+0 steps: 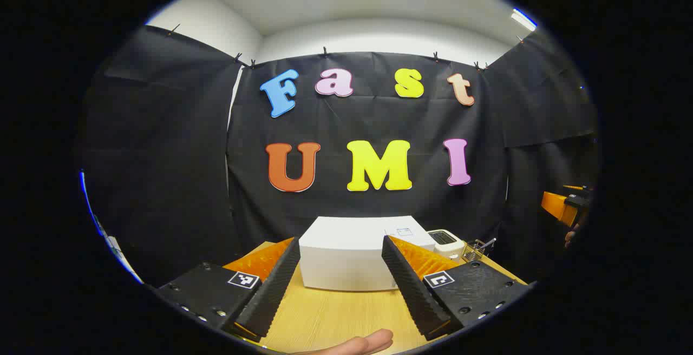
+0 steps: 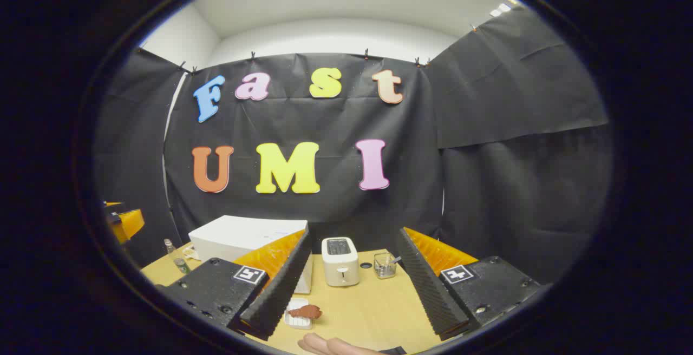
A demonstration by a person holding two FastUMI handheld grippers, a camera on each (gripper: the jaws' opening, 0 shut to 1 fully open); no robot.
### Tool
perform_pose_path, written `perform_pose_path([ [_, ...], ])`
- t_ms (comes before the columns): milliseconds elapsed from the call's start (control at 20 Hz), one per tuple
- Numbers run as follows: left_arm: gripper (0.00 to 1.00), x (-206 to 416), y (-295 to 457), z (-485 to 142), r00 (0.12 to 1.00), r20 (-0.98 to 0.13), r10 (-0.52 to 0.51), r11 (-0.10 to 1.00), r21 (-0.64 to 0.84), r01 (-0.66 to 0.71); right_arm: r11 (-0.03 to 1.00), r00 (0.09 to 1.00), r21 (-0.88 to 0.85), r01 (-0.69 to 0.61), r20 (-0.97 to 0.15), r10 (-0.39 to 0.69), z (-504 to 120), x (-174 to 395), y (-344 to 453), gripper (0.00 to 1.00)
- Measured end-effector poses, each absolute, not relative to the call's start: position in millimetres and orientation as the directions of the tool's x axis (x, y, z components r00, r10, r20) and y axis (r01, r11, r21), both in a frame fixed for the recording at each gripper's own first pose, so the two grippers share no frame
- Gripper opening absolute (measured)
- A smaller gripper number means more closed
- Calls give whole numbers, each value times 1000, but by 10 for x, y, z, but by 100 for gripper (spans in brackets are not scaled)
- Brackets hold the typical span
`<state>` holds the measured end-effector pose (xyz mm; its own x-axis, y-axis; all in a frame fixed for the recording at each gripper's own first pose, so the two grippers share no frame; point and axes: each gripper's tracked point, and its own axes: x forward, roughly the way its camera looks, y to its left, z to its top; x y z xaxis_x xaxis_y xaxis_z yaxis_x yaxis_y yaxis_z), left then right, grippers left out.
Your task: Open the microwave oven with the left hand, put the food in, and close the microwave oven.
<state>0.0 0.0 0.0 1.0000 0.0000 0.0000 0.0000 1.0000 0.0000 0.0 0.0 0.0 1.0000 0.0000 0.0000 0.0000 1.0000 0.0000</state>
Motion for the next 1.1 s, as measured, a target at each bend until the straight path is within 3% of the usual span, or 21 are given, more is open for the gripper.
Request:
perform_pose_path([
  [100,94,-7,34,-13,1000,-2,7,1000,3,-7,1000,1000,-1,12,-12,-12,-40,25,-65,100],
  [200,94,-20,40,0,1000,4,8,1000,5,-8,1000,1000,0,23,-22,-23,-65,49,-130,94],
  [250,94,-19,31,5,1000,5,4,1000,3,-4,1000,999,0,30,-24,-30,-77,67,-167,100],
  [300,94,-33,19,-3,1000,5,-3,1000,4,3,999,999,2,34,-24,-34,-79,79,-187,94],
  [350,94,-39,9,10,1000,9,-6,1000,3,6,999,999,3,37,-22,-37,-80,77,-206,100],
  [400,94,-53,29,38,1000,19,0,1000,5,0,999,999,3,42,-18,-42,-69,78,-224,94],
  [450,94,-60,42,77,999,38,5,1000,12,-6,999,999,0,49,-13,-49,-74,86,-245,100],
  [550,94,-79,20,98,999,52,5,1000,8,-5,999,999,1,47,-7,-47,-64,76,-246,100],
  [600,94,-97,-15,79,999,48,-5,1000,-2,5,999,999,1,47,-4,-47,-52,70,-241,95],
  [650,94,-102,-46,73,999,45,-15,1000,-12,16,999,999,1,46,1,-46,-43,65,-236,100],
  [1100,94,109,-185,-137,999,27,-30,999,-25,31,1000,999,2,21,30,-21,-44,4,-209,100],
])
